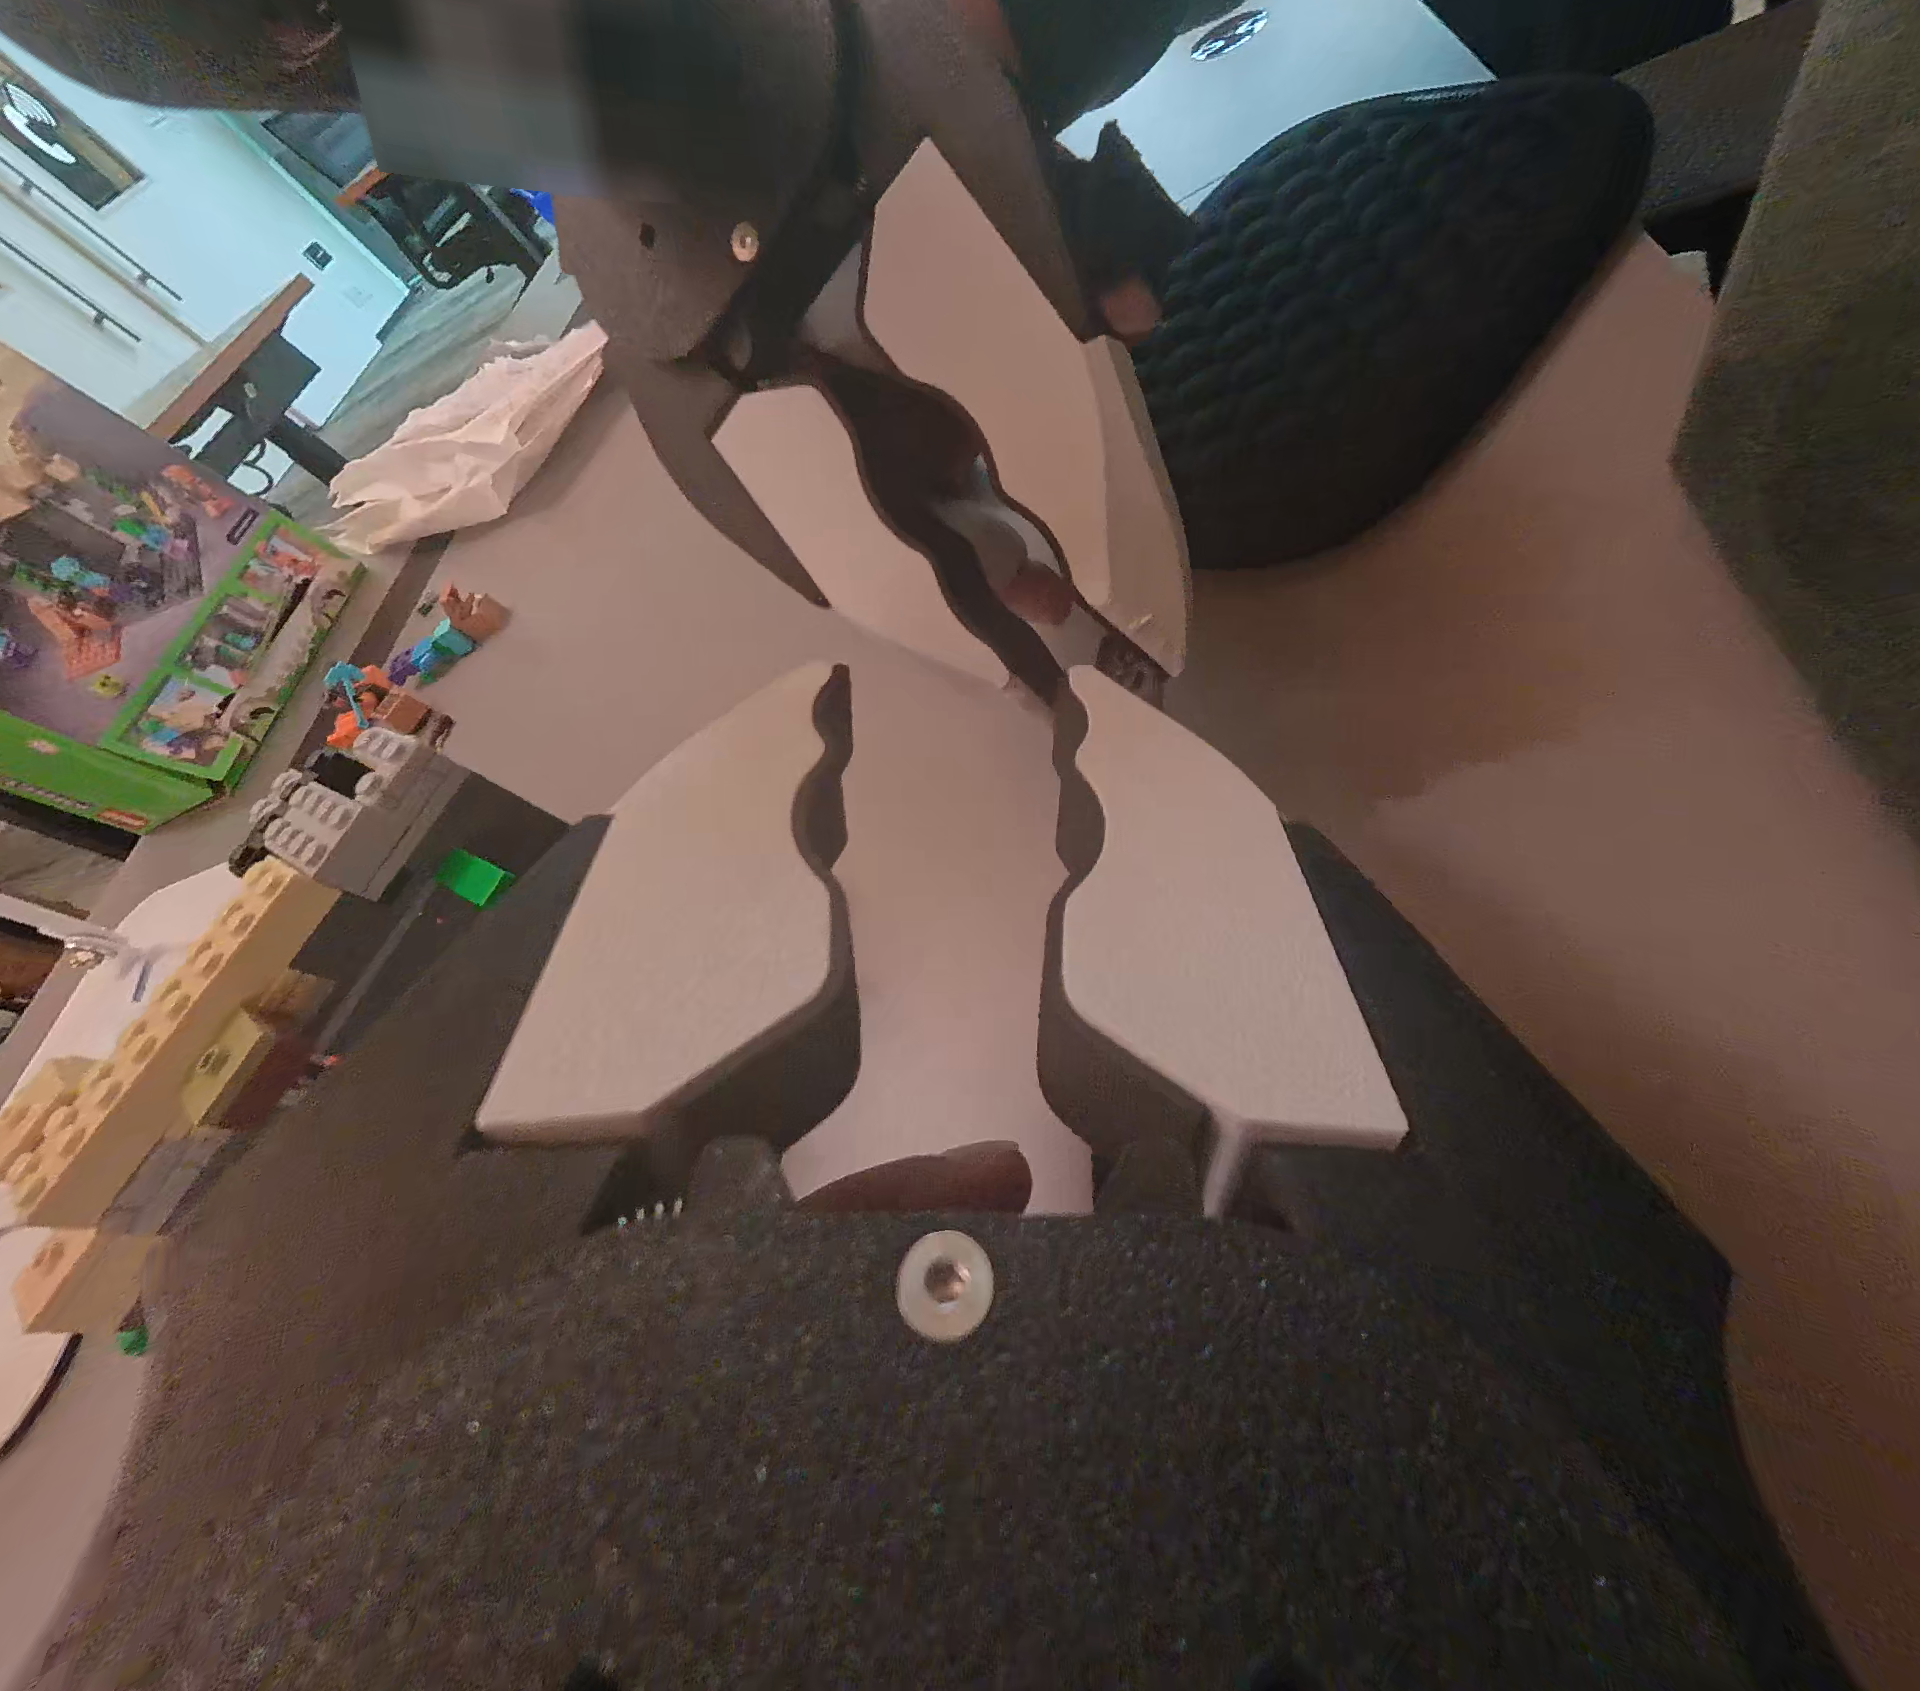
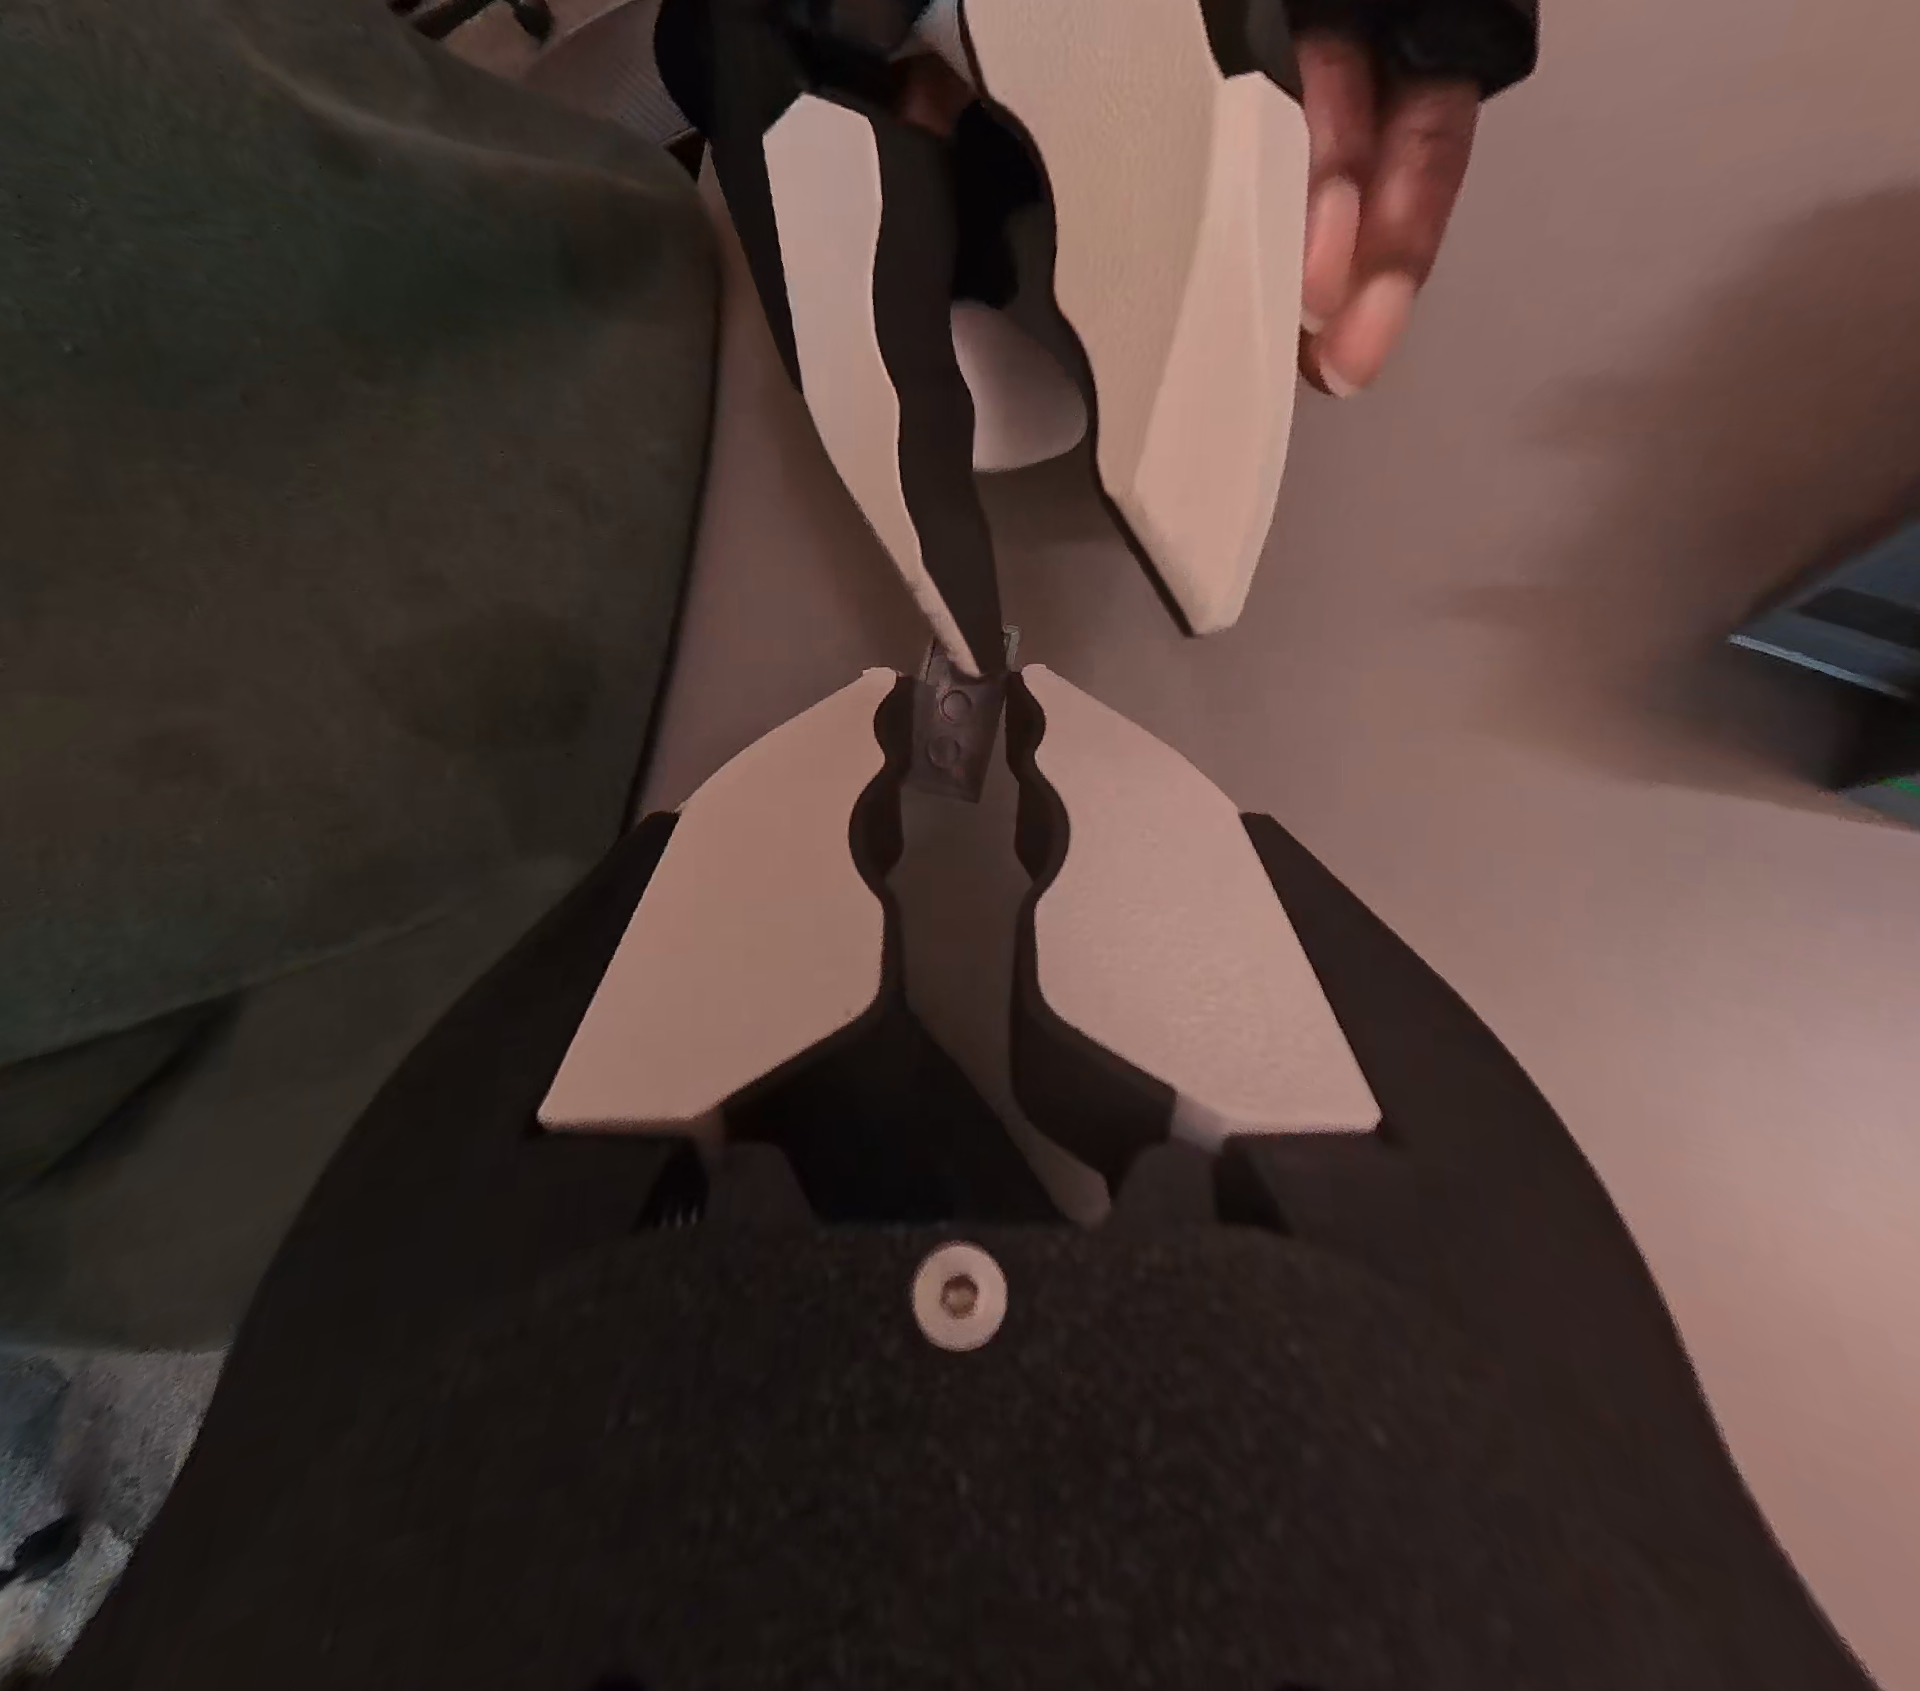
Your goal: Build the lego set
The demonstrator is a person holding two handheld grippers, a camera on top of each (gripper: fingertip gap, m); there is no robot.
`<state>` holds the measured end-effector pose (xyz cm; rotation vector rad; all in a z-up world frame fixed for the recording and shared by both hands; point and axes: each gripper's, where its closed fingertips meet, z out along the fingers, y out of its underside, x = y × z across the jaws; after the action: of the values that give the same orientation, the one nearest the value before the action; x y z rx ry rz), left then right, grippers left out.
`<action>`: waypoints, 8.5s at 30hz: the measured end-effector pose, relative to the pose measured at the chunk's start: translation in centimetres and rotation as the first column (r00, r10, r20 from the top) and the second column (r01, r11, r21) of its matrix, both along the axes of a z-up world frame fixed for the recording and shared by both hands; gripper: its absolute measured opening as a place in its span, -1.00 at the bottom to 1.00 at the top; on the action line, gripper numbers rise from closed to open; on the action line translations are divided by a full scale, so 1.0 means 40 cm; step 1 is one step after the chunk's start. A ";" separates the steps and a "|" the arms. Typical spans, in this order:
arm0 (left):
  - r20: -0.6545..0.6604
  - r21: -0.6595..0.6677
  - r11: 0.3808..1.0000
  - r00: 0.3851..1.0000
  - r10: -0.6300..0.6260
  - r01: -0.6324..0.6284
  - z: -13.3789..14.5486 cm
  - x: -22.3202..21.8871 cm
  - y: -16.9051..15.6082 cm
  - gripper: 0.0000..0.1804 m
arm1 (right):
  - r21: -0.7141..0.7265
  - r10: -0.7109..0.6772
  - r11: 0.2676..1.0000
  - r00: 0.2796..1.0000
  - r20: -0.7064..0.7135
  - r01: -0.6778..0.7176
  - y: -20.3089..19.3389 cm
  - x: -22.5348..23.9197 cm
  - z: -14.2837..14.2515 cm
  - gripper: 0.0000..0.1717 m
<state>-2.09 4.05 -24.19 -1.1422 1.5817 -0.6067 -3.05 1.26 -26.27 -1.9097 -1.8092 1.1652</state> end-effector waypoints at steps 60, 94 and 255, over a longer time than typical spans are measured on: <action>0.113 0.007 0.999 0.993 -0.039 0.038 0.064 -0.038 -0.025 -0.95 | -0.146 -0.099 0.988 0.941 -0.325 0.054 0.050 -0.013 0.125 -0.75; 0.195 -0.450 0.893 0.979 0.065 0.030 0.082 -0.050 0.028 -0.58 | 0.524 -0.048 0.821 0.942 -0.332 0.227 0.110 -0.015 0.126 -0.81; 0.184 -0.279 0.883 0.882 0.434 -0.376 0.101 -0.181 0.192 -1.00 | 0.333 -0.537 0.823 0.823 0.189 0.461 0.395 -0.028 0.147 -0.85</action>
<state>-9.33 11.73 -20.15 -1.4705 1.0333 -0.6320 -4.18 17.05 -20.41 -2.2596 -1.3409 0.4606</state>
